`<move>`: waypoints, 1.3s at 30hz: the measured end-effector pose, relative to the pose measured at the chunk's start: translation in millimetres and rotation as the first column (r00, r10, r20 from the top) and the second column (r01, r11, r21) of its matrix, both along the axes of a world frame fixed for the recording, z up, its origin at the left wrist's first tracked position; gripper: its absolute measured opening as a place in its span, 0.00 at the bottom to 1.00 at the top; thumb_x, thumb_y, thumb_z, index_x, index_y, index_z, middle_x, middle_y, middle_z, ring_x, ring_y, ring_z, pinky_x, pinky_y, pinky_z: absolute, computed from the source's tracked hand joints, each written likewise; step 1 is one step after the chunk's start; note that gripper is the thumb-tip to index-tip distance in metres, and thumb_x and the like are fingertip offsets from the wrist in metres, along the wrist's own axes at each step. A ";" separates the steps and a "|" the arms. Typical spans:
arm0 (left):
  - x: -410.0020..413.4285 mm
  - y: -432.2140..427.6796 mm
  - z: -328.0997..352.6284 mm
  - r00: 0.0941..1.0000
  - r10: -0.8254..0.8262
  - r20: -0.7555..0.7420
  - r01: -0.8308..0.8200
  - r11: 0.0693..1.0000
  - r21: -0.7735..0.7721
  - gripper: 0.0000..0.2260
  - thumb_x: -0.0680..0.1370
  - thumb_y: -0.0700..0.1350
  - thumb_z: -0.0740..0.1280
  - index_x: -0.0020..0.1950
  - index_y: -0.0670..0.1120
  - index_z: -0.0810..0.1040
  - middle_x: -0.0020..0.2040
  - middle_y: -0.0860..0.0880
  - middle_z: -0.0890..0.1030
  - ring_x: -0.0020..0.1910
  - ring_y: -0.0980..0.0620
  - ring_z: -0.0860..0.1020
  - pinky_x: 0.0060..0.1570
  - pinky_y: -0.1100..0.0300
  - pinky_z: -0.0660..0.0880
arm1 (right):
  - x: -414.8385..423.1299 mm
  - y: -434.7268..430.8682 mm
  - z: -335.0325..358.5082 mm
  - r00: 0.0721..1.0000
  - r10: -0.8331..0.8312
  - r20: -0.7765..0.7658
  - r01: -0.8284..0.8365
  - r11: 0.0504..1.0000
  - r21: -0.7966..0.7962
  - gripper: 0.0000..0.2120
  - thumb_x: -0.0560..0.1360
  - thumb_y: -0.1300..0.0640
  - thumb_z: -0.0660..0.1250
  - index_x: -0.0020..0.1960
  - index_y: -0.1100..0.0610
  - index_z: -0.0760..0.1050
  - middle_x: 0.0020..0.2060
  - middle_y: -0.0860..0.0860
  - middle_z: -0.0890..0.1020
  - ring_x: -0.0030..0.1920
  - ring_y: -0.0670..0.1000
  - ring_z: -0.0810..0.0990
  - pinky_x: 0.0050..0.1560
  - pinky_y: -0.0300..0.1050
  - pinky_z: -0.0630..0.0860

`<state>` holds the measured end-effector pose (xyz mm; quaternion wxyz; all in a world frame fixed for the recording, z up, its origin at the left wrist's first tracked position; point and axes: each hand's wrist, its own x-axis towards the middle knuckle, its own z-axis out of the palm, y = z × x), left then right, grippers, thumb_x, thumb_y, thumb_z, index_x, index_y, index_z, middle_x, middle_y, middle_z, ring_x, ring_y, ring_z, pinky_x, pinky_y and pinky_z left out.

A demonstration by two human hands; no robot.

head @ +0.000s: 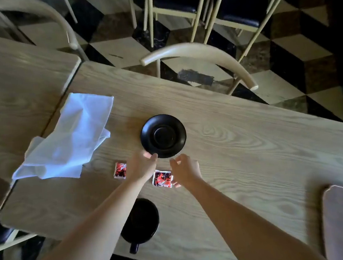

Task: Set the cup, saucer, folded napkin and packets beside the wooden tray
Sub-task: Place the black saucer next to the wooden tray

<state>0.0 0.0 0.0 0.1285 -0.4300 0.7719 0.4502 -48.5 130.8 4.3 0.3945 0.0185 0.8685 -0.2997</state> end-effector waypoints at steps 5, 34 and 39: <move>-9.9 -7.7 -11.6 0.992 0.114 0.061 -0.117 0.992 0.045 0.13 0.75 0.56 0.65 0.39 0.47 0.74 0.38 0.45 0.85 0.41 0.43 0.84 0.45 0.47 0.82 | -11.1 -4.5 -2.9 0.955 -0.240 0.171 0.265 0.954 -0.141 0.14 0.80 0.53 0.59 0.40 0.59 0.72 0.39 0.60 0.85 0.35 0.63 0.86 0.40 0.58 0.84; 4.8 182.8 60.4 0.917 0.398 0.019 -0.344 0.768 0.540 0.07 0.79 0.35 0.59 0.45 0.46 0.71 0.36 0.45 0.78 0.29 0.52 0.78 0.21 0.68 0.62 | 23.3 175.3 48.6 0.696 -0.677 0.241 0.709 0.592 -0.383 0.05 0.77 0.65 0.61 0.43 0.60 0.74 0.31 0.57 0.85 0.33 0.56 0.86 0.40 0.47 0.84; 8.8 266.2 79.7 0.936 0.350 0.027 -0.305 0.773 0.556 0.09 0.78 0.33 0.60 0.42 0.45 0.71 0.36 0.45 0.77 0.31 0.50 0.76 0.22 0.68 0.63 | 34.8 261.2 68.1 0.685 -0.705 0.185 0.709 0.586 -0.391 0.06 0.77 0.65 0.61 0.42 0.60 0.74 0.27 0.54 0.83 0.32 0.56 0.86 0.43 0.48 0.84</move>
